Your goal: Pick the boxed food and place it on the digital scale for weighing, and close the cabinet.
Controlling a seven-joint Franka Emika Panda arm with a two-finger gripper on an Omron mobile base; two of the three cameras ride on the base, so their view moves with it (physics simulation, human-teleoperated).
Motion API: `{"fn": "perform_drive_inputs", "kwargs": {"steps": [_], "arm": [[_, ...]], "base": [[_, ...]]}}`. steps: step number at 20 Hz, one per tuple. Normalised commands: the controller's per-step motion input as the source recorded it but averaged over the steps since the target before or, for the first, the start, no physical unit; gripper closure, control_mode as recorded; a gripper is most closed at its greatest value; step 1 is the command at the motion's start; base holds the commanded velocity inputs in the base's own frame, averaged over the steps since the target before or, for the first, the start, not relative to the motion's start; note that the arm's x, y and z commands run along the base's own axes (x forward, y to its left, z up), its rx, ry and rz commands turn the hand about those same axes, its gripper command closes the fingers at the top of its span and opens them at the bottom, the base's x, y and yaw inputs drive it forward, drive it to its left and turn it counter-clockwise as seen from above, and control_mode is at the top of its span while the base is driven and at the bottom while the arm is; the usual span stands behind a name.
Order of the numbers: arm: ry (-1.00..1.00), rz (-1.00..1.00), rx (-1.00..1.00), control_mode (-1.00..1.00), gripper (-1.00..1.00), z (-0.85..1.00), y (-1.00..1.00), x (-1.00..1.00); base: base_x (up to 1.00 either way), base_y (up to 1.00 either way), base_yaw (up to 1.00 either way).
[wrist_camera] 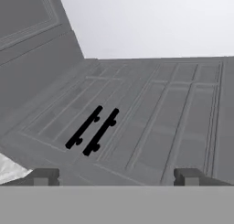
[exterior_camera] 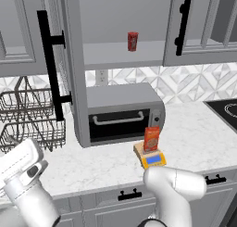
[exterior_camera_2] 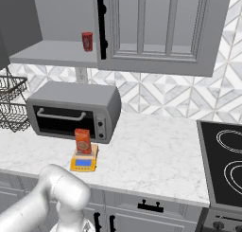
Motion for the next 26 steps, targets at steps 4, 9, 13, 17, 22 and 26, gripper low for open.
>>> {"fn": "perform_drive_inputs", "kwargs": {"steps": [4,9,13,17,22,26], "arm": [[0.0,-0.17,0.78,-1.0,-1.0,-0.05,0.08,-0.14],[0.0,-0.23,0.77,-1.0,-1.0,-0.17,0.44,-0.01],[0.0,-0.23,0.76,-1.0,-1.0,-0.1,0.43,-0.09],[0.12,-0.19,0.74,-1.0,-1.0,-0.04,0.1,-0.03],[-0.04,-0.2,0.79,-1.0,-1.0,0.18,-0.03,-0.56],[-0.3,-0.24,0.57,-1.0,-1.0,-0.13,0.51,-1.0]], "base": [[0.0,0.0,0.0],[0.0,0.0,0.0],[0.0,0.0,0.0],[0.0,0.0,0.0],[0.0,0.0,0.0],[0.0,0.0,0.0]]}}
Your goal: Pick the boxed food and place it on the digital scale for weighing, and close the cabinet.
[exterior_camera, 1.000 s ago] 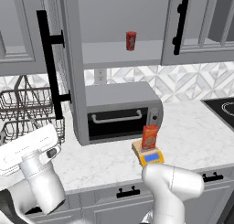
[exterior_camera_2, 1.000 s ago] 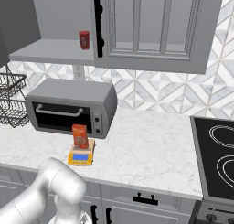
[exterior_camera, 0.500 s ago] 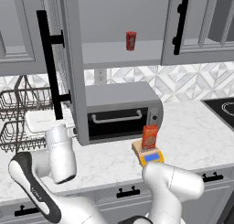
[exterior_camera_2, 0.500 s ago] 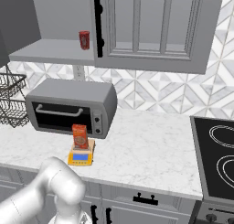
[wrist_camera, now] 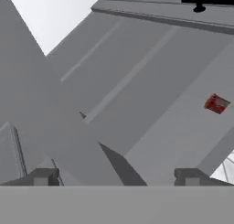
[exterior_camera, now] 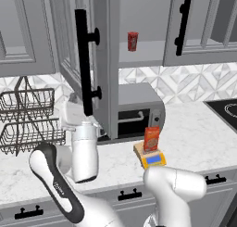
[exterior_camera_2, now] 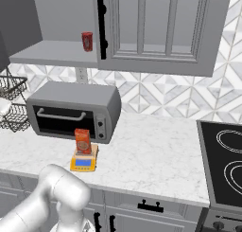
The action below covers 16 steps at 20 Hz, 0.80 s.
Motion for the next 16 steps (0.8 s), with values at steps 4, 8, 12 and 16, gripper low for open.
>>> {"fn": "perform_drive_inputs", "kwargs": {"steps": [4,8,12,16], "arm": [[-0.07,-0.18,0.73,-1.0,-1.0,0.6,0.04,-0.61],[0.19,-0.12,0.71,-1.0,-1.0,1.0,-0.43,-0.15],[0.24,-0.09,0.72,-1.0,-1.0,1.0,-0.53,-0.16],[0.38,-0.07,0.67,-1.0,-1.0,0.93,-0.57,-0.37]], "base": [[0.0,0.0,0.0],[0.0,0.0,0.0],[0.0,0.0,0.0],[0.0,0.0,0.0]]}}
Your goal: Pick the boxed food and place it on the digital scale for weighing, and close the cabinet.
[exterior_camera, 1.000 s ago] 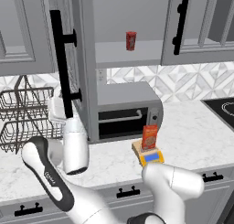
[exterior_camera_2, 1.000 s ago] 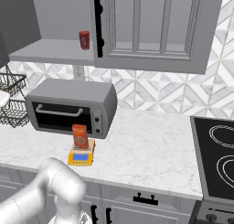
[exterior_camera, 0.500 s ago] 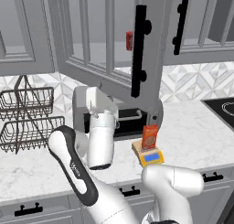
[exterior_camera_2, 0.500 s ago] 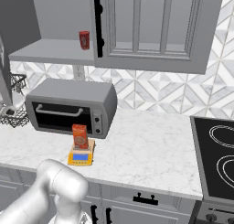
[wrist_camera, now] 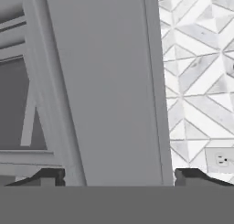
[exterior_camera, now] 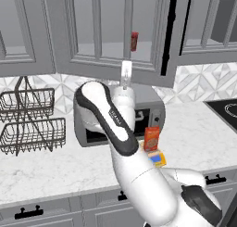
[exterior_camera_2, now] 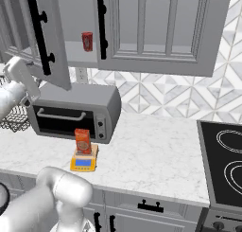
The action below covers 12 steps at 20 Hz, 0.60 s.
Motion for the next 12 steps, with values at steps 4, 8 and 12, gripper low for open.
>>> {"fn": "perform_drive_inputs", "kwargs": {"steps": [4,8,12], "arm": [[0.47,-0.03,0.33,-1.0,-1.0,0.83,-0.26,-0.08],[0.37,0.0,0.1,-1.0,-1.0,0.95,-0.11,0.01],[0.02,-0.13,-0.12,-1.0,-1.0,0.44,-0.2,-0.02]], "base": [[0.0,0.0,0.0],[0.0,0.0,0.0],[0.0,0.0,0.0]]}}
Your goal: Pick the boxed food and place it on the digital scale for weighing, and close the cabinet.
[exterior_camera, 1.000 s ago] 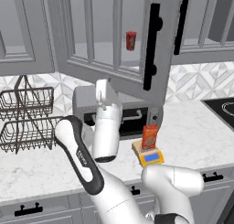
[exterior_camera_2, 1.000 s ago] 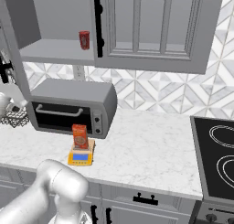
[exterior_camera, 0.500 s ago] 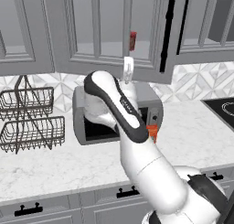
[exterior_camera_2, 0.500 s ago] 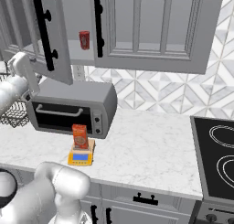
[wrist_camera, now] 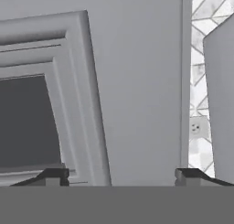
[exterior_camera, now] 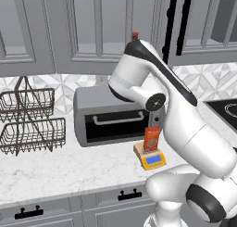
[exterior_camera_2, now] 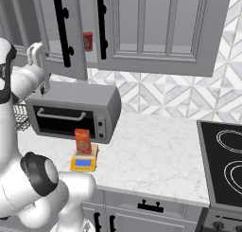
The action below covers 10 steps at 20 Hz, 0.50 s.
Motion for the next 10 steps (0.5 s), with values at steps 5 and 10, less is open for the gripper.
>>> {"fn": "perform_drive_inputs", "kwargs": {"steps": [5,10], "arm": [[0.12,-0.3,-0.33,-1.0,-1.0,0.49,-0.12,0.26],[0.23,-0.23,-0.31,-1.0,-1.0,0.95,0.16,0.77]], "base": [[0.0,0.0,0.0],[0.0,0.0,0.0]]}}
